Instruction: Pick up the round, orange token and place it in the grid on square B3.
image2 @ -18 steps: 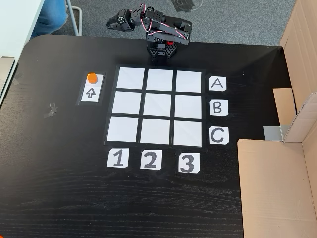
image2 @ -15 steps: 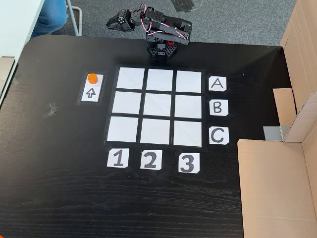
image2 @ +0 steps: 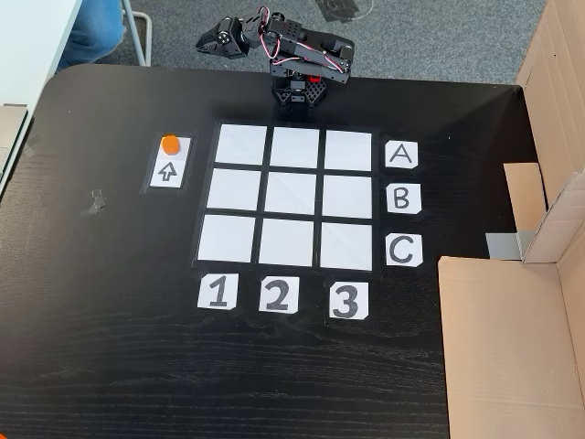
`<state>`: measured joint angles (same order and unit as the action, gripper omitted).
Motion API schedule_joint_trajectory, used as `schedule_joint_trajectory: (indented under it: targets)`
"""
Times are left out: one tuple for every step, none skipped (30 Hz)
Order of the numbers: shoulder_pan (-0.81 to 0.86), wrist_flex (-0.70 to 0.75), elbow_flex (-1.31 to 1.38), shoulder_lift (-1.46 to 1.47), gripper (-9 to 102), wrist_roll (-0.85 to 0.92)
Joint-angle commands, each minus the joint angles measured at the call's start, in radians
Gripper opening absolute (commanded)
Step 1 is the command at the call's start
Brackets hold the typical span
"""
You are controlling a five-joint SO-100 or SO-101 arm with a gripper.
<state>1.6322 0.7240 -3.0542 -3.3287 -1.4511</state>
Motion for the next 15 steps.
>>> schedule_joint_trajectory:
  targets:
    - [0.002, 0.002, -0.002, -0.012, -1, 0.02]
    - [0.002, 0.002, -0.002, -0.012, -1, 0.023]
    - [0.0, 0.002, -0.002, -0.012, -1, 0.023]
    - [0.0, 0.002, -0.002, -0.012, -1, 0.026]
    - [-0.002, 0.002, -0.002, -0.012, -1, 0.026]
    - [-0.002, 0.002, -0.002, -0.012, -1, 0.028]
    - [-0.002, 0.002, -0.002, -0.014, -1, 0.028]
    - [-0.002, 0.002, -0.002, -0.014, -1, 0.028]
    - [-0.002, 0.002, -0.002, -0.014, -1, 0.028]
    - [-0.002, 0.002, -0.002, -0.014, -1, 0.028]
    - [-0.002, 0.002, -0.002, -0.014, -1, 0.028]
    - [-0.002, 0.002, -0.002, -0.014, -1, 0.028]
    - [-0.002, 0.002, -0.002, -0.014, -1, 0.028]
    - [-0.002, 0.002, -0.002, -0.014, -1, 0.028]
    - [-0.002, 0.002, -0.002, -0.014, -1, 0.028]
